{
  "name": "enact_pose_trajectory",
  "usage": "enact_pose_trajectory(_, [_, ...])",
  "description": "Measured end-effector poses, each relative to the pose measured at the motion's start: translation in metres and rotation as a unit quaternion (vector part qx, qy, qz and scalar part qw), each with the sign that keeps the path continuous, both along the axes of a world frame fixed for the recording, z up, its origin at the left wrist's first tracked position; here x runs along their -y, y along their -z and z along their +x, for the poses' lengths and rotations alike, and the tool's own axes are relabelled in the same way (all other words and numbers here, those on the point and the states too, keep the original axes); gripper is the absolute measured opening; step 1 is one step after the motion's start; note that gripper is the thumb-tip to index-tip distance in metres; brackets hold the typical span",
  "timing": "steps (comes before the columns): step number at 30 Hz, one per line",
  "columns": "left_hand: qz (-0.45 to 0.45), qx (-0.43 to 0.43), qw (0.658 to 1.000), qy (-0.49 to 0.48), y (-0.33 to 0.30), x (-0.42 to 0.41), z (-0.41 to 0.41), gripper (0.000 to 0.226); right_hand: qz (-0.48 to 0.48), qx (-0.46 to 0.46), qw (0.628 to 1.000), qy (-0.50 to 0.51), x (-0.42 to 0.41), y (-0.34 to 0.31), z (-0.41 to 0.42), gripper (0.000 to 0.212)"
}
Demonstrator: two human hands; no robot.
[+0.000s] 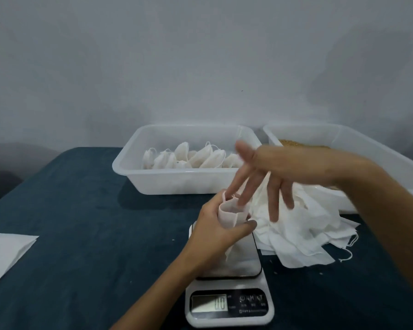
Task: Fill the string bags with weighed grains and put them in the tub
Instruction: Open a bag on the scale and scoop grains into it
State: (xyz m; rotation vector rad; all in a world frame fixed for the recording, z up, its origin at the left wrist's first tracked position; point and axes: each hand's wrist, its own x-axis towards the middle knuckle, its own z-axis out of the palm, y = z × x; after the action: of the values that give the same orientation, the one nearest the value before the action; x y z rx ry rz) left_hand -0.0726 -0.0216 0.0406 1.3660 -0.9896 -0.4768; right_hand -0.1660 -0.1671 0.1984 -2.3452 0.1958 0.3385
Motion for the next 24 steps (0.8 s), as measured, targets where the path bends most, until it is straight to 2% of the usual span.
enact_pose_trajectory(3, [-0.007,-0.015,1.0,-0.012,0.0,0.0,0.001,0.028,-0.027,0.125,0.985,0.117,0.044,-0.008,-0.004,0.087])
enact_pose_trajectory(6, [-0.012,-0.011,1.0,-0.015,0.0,0.0,0.002,0.03,-0.155,0.202,0.931,0.26,0.122,0.015,-0.008,0.05])
enact_pose_trajectory(7, [-0.013,-0.013,1.0,-0.015,0.001,0.0,0.002,0.031,-0.223,0.186,0.91,0.296,0.152,0.028,-0.011,0.038])
enact_pose_trajectory(8, [-0.013,-0.015,1.0,-0.014,0.001,0.001,0.002,0.033,-0.283,0.135,0.894,0.318,0.178,0.041,-0.017,0.036])
enact_pose_trajectory(11, [-0.008,-0.022,1.0,-0.017,0.003,0.002,0.002,0.038,-0.357,-0.064,0.875,0.321,0.233,0.083,-0.035,0.065])
enact_pose_trajectory(13, [-0.004,-0.028,0.999,-0.018,0.004,0.003,0.001,0.041,-0.362,-0.112,0.871,0.313,0.251,0.102,-0.043,0.069])
enact_pose_trajectory(19, [-0.001,-0.019,0.999,-0.038,0.0,0.003,0.0,0.033,-0.375,-0.127,0.862,0.318,0.265,0.122,-0.046,0.034])
enact_pose_trajectory(24, [-0.017,-0.037,0.998,-0.051,-0.004,0.002,0.0,0.041,-0.406,-0.089,0.838,0.353,0.273,0.121,-0.05,0.025])
